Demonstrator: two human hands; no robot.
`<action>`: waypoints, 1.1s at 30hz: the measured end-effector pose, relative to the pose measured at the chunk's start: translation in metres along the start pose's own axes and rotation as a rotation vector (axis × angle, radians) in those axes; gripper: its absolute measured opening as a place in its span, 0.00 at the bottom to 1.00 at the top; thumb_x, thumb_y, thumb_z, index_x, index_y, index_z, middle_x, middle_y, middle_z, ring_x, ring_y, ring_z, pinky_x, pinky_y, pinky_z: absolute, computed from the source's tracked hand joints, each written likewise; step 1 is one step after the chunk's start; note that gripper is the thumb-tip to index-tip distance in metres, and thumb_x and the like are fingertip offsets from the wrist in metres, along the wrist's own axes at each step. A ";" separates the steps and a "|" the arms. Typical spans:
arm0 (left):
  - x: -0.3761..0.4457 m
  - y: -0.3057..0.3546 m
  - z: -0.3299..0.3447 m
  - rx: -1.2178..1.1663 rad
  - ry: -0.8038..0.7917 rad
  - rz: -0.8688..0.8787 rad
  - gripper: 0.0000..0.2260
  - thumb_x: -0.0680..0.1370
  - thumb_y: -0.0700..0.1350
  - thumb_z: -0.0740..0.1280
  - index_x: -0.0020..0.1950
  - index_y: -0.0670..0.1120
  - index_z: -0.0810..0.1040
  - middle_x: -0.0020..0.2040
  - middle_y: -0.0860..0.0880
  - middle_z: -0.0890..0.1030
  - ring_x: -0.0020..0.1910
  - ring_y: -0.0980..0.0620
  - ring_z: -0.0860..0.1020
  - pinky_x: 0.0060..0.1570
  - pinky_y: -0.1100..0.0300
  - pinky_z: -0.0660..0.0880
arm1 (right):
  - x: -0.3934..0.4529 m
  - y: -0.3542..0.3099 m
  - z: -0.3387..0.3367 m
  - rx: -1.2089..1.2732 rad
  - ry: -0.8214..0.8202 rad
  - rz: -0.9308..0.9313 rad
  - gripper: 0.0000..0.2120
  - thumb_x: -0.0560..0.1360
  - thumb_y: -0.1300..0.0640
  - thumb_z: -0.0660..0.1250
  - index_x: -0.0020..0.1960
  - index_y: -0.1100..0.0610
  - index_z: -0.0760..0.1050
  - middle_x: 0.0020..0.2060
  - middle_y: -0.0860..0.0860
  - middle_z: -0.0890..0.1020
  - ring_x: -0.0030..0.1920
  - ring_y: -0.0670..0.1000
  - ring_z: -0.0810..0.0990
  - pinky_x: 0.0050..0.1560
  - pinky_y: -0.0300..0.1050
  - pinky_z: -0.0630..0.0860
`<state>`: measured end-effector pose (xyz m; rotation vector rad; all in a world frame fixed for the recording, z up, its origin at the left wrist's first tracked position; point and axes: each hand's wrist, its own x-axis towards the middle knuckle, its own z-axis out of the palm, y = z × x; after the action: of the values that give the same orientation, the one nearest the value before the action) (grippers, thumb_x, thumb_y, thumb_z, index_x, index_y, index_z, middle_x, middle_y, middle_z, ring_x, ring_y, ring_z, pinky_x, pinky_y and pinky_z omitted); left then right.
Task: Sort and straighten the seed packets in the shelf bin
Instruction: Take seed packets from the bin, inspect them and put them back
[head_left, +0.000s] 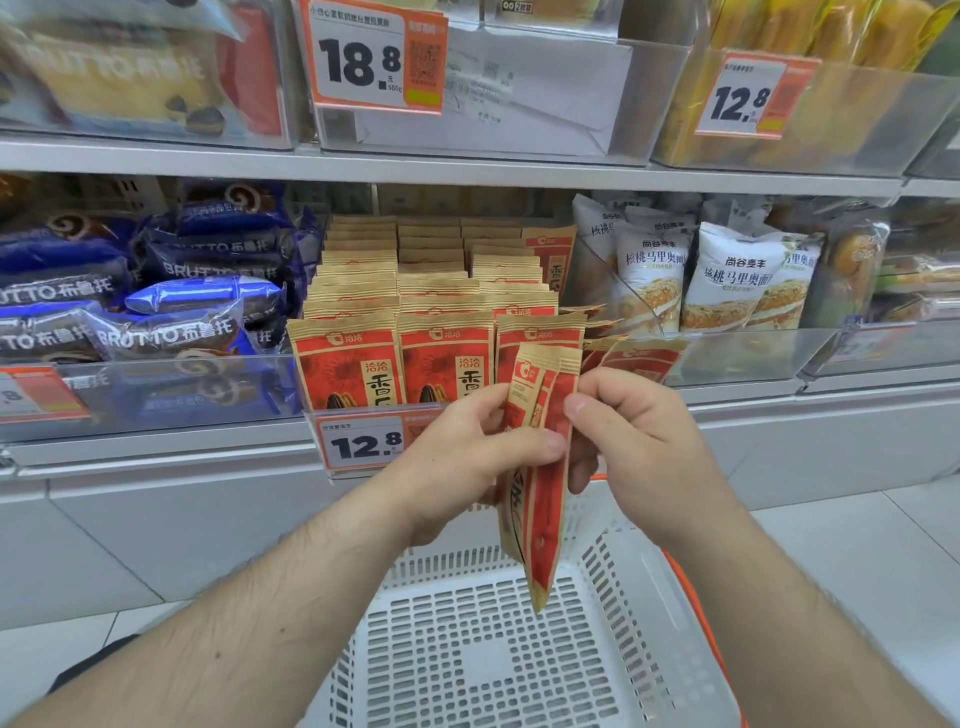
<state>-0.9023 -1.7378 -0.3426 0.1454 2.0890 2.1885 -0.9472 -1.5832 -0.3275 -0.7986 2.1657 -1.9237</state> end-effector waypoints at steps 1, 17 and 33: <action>0.000 0.000 0.000 -0.015 -0.037 -0.011 0.14 0.70 0.49 0.69 0.55 0.47 0.78 0.42 0.50 0.83 0.42 0.52 0.80 0.40 0.54 0.76 | 0.001 -0.001 0.000 0.056 -0.004 0.027 0.11 0.72 0.56 0.61 0.36 0.62 0.76 0.25 0.54 0.77 0.24 0.50 0.75 0.26 0.41 0.73; 0.004 -0.003 0.002 -0.125 -0.053 -0.074 0.22 0.64 0.57 0.69 0.53 0.47 0.82 0.46 0.43 0.82 0.45 0.48 0.81 0.40 0.53 0.78 | 0.000 0.000 -0.003 -0.005 0.015 0.001 0.13 0.78 0.59 0.66 0.35 0.60 0.75 0.24 0.52 0.76 0.23 0.49 0.73 0.25 0.40 0.71; 0.005 0.006 -0.009 -0.247 0.239 0.021 0.06 0.67 0.50 0.68 0.35 0.58 0.84 0.45 0.48 0.85 0.46 0.47 0.84 0.42 0.47 0.81 | -0.008 -0.007 -0.024 -0.505 -0.417 0.084 0.10 0.69 0.53 0.70 0.35 0.59 0.81 0.32 0.57 0.83 0.36 0.62 0.81 0.40 0.61 0.79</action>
<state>-0.9084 -1.7462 -0.3369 -0.1225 1.9069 2.5639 -0.9487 -1.5589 -0.3184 -1.0461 2.3708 -1.0464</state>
